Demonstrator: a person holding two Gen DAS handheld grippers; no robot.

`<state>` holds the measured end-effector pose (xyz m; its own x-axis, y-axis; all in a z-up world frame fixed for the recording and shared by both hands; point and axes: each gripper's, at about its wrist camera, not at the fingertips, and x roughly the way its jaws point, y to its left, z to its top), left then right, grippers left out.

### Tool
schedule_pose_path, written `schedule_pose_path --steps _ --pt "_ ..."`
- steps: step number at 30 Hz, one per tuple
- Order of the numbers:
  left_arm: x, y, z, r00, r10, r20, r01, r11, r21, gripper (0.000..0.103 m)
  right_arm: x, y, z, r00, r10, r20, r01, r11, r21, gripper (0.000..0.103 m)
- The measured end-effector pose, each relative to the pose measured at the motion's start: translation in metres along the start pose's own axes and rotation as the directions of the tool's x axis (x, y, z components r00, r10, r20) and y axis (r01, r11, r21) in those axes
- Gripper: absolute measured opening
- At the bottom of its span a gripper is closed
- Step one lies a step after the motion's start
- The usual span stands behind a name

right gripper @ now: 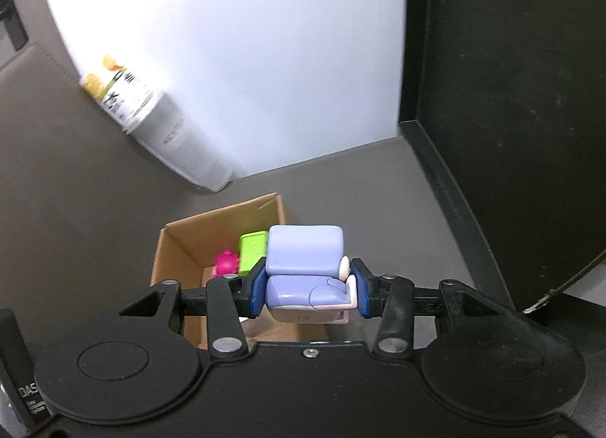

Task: Organize rigid objects
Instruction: 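Carry the lavender chair into the box and open the right tool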

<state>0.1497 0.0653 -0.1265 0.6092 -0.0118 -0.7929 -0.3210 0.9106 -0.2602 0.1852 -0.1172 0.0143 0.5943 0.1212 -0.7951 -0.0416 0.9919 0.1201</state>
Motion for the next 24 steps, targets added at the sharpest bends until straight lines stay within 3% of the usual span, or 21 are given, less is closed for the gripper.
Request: schedule_pose_path --steps 11,24 --pt "0.0 0.003 0.002 1.0 -0.016 -0.009 0.016 1.0 -0.01 0.011 0.009 0.036 -0.011 0.995 0.053 -0.087 -0.058 0.997 -0.055 0.043" --pt "0.0 0.005 0.003 0.999 -0.029 -0.016 0.029 0.999 -0.02 0.011 0.04 0.062 -0.023 0.982 0.021 -0.189 -0.058 0.98 -0.189 0.044"
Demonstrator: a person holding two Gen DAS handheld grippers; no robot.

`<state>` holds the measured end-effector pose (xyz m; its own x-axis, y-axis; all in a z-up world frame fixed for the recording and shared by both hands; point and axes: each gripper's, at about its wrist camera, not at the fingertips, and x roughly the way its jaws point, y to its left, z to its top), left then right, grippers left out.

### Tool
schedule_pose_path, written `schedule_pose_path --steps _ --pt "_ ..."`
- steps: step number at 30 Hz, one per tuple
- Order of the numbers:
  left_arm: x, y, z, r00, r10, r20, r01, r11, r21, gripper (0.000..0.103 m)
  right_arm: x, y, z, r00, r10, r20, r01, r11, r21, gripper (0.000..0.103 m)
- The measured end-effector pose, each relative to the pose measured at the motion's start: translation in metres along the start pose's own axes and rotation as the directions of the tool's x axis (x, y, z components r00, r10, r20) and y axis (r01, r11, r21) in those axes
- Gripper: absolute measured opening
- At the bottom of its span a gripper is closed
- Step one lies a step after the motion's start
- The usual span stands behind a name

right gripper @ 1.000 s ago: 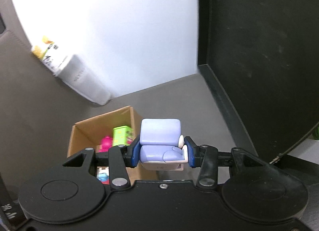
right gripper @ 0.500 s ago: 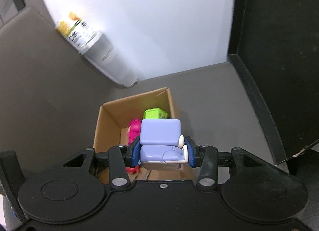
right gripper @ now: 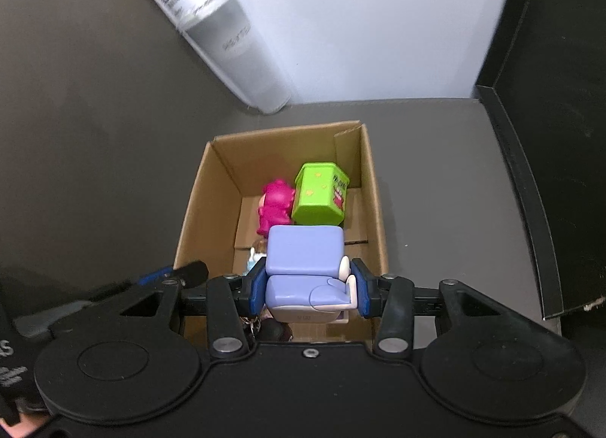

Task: Organize rigid objects
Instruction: 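Carry the lavender chair into the box and open the right tool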

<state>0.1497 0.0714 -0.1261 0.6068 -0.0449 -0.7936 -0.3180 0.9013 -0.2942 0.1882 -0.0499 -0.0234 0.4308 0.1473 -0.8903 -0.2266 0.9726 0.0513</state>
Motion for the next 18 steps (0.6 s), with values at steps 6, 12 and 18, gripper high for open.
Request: schedule_pose_path --steps 6,12,18 --pt "0.0 0.001 0.001 1.0 -0.006 -0.003 0.006 1.0 -0.006 0.011 0.011 0.012 0.001 0.999 -0.015 -0.039 0.012 0.998 -0.064 0.044" --pt "0.0 0.002 0.001 1.0 -0.01 -0.005 0.01 1.0 -0.007 0.011 0.025 0.019 -0.001 0.995 -0.044 -0.089 0.034 0.993 -0.11 0.044" --pt "0.0 0.002 0.001 1.0 -0.011 -0.004 0.011 1.0 -0.006 0.011 0.036 0.022 0.002 0.99 -0.075 -0.123 0.057 0.988 -0.141 0.044"
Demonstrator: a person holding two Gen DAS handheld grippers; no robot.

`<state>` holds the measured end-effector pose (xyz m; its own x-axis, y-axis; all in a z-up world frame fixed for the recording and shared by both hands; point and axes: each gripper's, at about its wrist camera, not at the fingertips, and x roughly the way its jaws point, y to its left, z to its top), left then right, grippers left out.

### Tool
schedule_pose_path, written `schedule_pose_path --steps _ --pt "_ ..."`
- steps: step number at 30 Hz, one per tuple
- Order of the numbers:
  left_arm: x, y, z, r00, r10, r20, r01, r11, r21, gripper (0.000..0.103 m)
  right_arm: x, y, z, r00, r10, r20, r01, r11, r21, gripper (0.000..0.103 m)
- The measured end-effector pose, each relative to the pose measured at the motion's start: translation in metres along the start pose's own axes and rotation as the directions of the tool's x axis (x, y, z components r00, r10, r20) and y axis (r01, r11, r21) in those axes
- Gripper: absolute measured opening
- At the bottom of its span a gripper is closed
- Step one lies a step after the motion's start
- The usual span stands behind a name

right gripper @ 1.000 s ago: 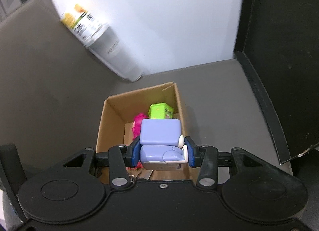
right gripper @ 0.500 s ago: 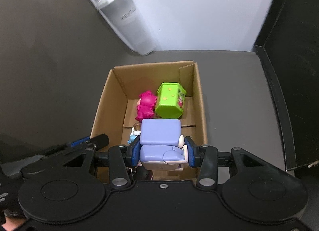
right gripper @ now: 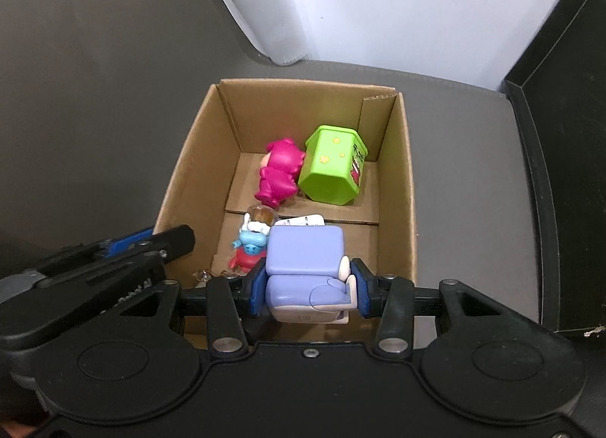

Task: Organize rigid objects
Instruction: 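Carry the lavender chair into the box and open the right tool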

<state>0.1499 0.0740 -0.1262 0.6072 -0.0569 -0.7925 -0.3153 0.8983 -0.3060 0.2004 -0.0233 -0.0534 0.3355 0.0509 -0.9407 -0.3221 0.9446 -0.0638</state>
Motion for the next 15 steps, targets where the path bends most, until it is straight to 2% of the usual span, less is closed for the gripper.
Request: schedule_pose_path --steps 15 --pt "0.0 0.0 0.0 1.0 -0.011 -0.004 0.011 1.0 -0.004 0.012 0.025 0.014 0.001 0.989 -0.094 -0.111 0.085 0.993 -0.08 0.044"
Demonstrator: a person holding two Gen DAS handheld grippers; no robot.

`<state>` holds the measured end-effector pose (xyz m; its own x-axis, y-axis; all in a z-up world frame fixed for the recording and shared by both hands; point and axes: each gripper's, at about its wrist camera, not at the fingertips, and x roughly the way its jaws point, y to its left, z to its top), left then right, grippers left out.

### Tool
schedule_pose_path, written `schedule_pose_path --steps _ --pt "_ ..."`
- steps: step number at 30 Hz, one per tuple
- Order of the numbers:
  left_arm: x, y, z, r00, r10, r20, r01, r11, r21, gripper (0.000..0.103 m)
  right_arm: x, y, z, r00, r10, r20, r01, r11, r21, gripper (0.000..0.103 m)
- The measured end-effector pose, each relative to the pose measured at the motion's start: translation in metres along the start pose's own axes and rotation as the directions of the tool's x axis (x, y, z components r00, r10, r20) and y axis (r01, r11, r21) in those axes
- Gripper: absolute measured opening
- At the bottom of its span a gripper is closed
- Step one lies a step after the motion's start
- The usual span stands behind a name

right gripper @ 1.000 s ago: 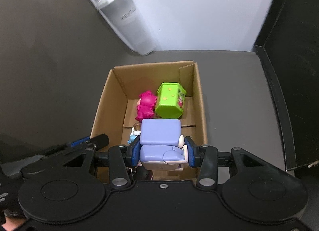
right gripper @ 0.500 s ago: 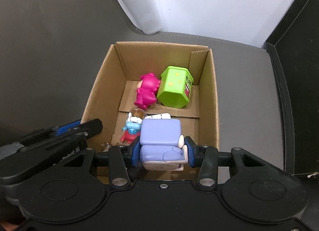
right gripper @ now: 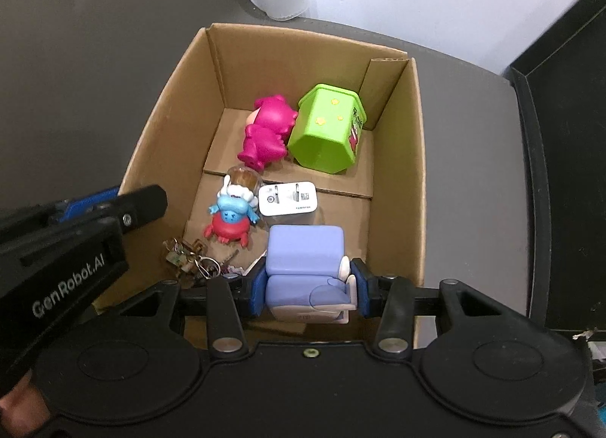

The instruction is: Organize rigid objects

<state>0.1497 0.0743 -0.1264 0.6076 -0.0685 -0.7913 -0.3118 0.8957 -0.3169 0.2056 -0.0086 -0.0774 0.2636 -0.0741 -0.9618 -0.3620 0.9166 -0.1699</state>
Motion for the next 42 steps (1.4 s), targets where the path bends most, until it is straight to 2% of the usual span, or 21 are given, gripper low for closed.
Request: schedule_pose_path --steps 6,12,17,20,25,31,42 --pt "0.0 0.0 0.0 1.0 -0.001 -0.001 0.001 1.0 -0.001 0.012 -0.001 0.003 0.001 0.999 -0.039 -0.017 0.038 0.999 -0.025 0.047" --pt "0.0 0.0 0.0 1.0 -0.001 -0.001 0.001 1.0 0.001 0.012 -0.008 -0.004 -0.002 1.0 -0.006 -0.019 0.006 1.0 0.0 0.049" --pt "0.0 0.0 0.0 1.0 0.001 0.0 -0.001 1.0 0.003 0.012 -0.021 -0.012 -0.007 0.999 0.038 0.006 -0.039 0.999 0.036 0.05" --pt "0.0 0.0 0.0 1.0 -0.002 -0.001 0.002 1.0 0.002 0.012 -0.032 -0.02 -0.009 0.998 0.057 0.03 -0.059 0.997 0.053 0.053" --pt "0.0 -0.001 0.0 1.0 0.005 0.002 -0.005 1.0 0.006 0.012 -0.049 -0.039 -0.013 0.989 0.135 0.063 -0.142 0.983 0.121 0.054" --pt "0.002 -0.003 0.002 1.0 0.018 0.004 -0.018 1.0 0.016 0.012 -0.067 -0.052 -0.016 0.974 0.19 0.121 -0.207 0.968 0.143 0.054" --pt "0.003 -0.009 0.001 0.998 0.054 0.011 -0.055 0.998 0.033 0.011 -0.084 -0.071 -0.029 0.965 0.201 0.168 -0.232 0.954 0.191 0.058"
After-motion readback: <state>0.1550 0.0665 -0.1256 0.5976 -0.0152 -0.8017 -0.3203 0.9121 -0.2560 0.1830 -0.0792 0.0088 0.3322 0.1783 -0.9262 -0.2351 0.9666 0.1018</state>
